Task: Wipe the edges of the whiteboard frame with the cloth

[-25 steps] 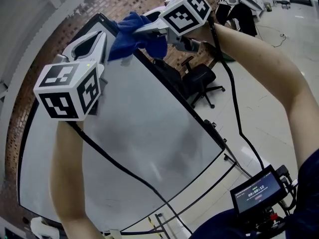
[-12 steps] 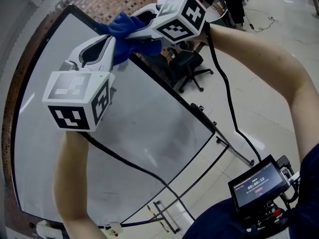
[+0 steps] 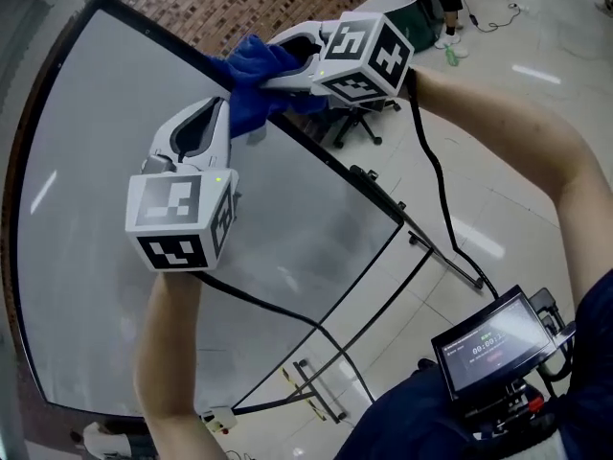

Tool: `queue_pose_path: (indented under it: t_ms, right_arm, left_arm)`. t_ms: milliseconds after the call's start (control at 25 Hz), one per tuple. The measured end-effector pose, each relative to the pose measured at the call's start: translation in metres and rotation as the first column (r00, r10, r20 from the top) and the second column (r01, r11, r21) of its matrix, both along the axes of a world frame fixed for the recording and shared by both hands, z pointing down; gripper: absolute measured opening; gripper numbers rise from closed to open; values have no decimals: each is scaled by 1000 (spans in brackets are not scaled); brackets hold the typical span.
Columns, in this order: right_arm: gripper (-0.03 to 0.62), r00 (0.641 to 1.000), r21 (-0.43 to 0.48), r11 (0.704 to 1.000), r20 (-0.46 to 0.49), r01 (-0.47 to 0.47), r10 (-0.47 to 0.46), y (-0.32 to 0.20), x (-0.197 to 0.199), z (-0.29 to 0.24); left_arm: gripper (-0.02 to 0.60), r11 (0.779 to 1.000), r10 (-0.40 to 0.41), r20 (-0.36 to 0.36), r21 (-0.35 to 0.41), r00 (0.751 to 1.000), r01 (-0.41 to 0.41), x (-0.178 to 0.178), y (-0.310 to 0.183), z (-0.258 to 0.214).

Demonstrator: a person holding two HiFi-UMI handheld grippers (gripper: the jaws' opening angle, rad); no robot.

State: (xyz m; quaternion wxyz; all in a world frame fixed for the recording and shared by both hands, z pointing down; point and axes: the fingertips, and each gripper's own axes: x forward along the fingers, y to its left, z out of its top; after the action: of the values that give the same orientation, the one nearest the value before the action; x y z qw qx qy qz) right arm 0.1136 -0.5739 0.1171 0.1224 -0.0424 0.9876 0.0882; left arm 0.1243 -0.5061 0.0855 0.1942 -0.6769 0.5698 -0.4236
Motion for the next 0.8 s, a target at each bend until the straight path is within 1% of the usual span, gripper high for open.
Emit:
queue_pose_path:
  t_ms: [120, 240, 400, 480, 600, 680, 800]
  right_arm:
    - [196, 1000, -29, 1000, 0, 2, -2, 2, -1, 17]
    - [196, 1000, -50, 999, -16, -3, 2, 5, -4, 37]
    - [196, 999, -72, 997, -51, 5, -8, 13, -9, 65]
    - [196, 997, -80, 997, -74, 15, -21, 19, -13, 78]
    - [196, 994, -85, 996, -106, 20, -29, 27, -14, 95]
    - [196, 993, -92, 996, -114, 22, -32, 30, -14, 102]
    - [196, 992, -120, 992, -117, 28, -42, 32, -15, 113]
  left_arm:
    - [14, 1000, 5, -3, 12, 1000, -5, 8, 4, 15]
    - [14, 999, 1, -16, 34, 1000, 0, 5, 5, 34]
    - [14, 999, -14, -60, 28, 998, 16, -1, 9, 67]
    - [14, 999, -28, -82, 16, 996, 29, -6, 12, 83]
    - [11, 999, -46, -85, -17, 995, 45, -12, 14, 103]
    - [11, 998, -59, -89, -42, 994, 55, -15, 15, 115]
    - [9, 995, -71, -115, -82, 991, 62, -18, 17, 137]
